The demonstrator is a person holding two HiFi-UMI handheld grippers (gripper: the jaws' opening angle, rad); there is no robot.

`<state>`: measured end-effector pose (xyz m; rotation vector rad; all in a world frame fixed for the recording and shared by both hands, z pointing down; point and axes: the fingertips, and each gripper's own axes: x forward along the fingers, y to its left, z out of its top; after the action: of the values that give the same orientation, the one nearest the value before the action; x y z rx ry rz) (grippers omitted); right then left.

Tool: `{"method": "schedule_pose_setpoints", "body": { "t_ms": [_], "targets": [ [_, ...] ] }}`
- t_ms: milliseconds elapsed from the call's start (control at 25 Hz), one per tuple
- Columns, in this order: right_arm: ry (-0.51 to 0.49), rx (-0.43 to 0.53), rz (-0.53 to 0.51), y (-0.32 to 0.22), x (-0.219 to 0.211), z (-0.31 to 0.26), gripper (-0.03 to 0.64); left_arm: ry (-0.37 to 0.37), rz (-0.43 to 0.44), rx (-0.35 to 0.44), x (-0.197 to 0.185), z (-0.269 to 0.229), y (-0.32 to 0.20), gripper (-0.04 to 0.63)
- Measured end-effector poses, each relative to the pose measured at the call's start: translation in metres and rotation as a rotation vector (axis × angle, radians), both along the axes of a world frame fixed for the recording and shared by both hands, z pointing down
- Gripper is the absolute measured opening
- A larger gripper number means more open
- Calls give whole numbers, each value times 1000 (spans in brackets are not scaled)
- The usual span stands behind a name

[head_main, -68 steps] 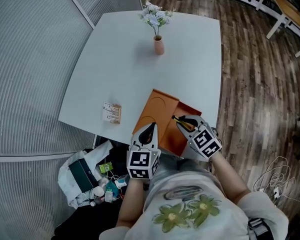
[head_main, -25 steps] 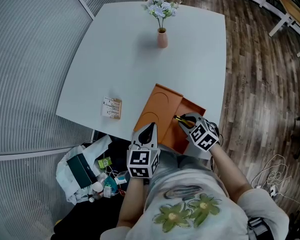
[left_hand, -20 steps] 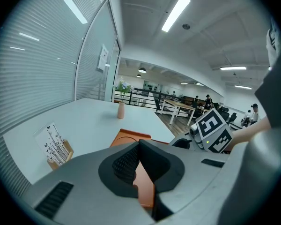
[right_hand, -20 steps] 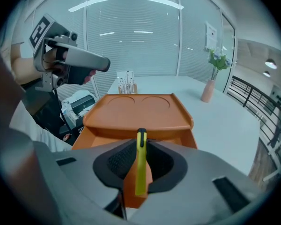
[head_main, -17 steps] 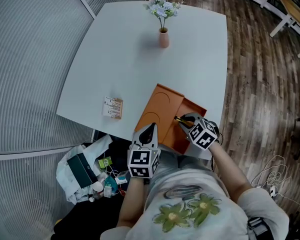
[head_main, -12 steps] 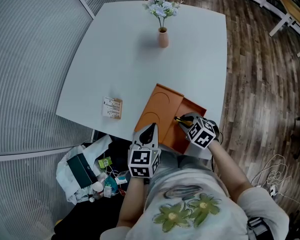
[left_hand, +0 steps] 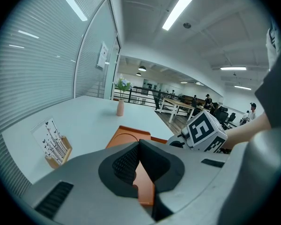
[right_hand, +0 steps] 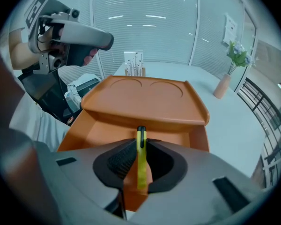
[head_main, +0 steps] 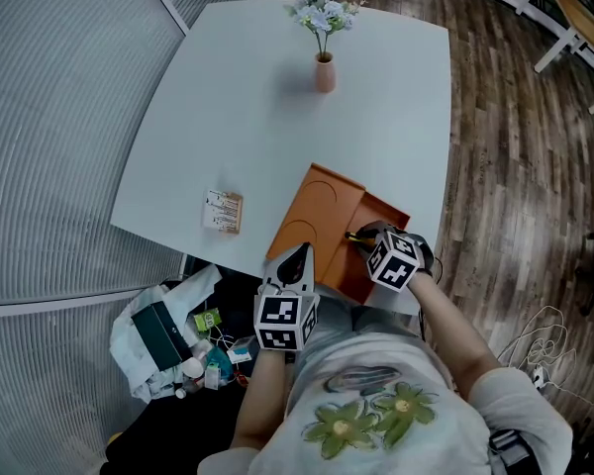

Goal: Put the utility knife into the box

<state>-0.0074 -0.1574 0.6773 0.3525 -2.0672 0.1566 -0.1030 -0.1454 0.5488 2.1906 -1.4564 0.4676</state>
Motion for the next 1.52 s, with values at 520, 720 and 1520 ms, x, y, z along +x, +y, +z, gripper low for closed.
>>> {"method": "schedule_pose_setpoints", "body": {
  "t_ms": [520, 720, 1520],
  "targets": [
    [68, -15, -40, 3, -1, 14, 69, 4, 0, -8, -1, 3, 2, 2],
    [101, -15, -59, 3, -1, 19, 69, 7, -2, -12, -2, 5, 2, 2],
    [168, 10, -111, 7, -1, 29, 71, 5, 7, -25, -3, 11, -2, 2]
  ]
}}
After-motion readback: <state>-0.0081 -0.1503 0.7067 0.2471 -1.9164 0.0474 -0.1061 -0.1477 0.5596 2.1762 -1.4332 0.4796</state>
